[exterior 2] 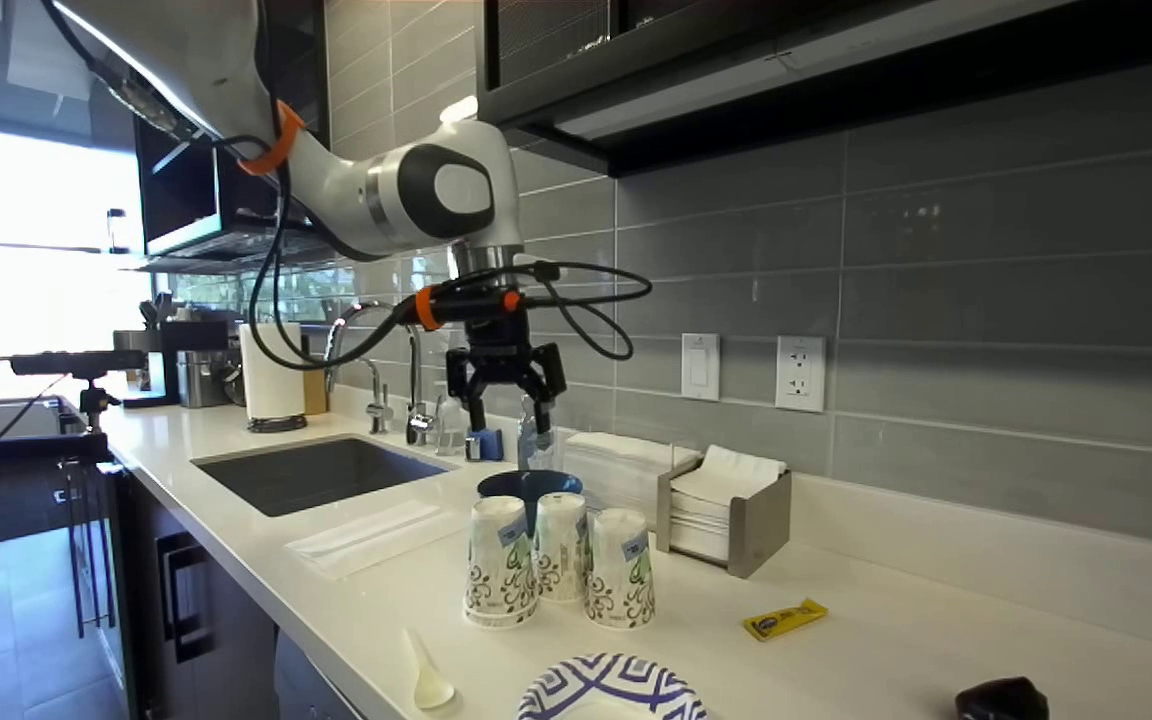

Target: Stack up the cups

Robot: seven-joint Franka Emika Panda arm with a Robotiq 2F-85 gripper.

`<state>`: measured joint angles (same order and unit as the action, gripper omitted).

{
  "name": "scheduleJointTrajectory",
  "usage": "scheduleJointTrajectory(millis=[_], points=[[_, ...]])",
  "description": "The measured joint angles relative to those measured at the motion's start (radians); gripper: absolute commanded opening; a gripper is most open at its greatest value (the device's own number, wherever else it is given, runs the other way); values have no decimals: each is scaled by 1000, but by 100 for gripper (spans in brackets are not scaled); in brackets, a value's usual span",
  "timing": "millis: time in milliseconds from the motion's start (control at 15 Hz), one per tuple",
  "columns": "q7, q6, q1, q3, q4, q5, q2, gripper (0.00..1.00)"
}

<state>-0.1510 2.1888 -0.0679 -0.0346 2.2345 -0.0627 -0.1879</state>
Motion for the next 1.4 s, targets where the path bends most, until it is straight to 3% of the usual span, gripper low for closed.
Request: scheduleJointTrajectory(millis=[467,1400], points=[[47,140,11,6,-2,59,116,100],[50,168,39,14,-27,56,207,100]])
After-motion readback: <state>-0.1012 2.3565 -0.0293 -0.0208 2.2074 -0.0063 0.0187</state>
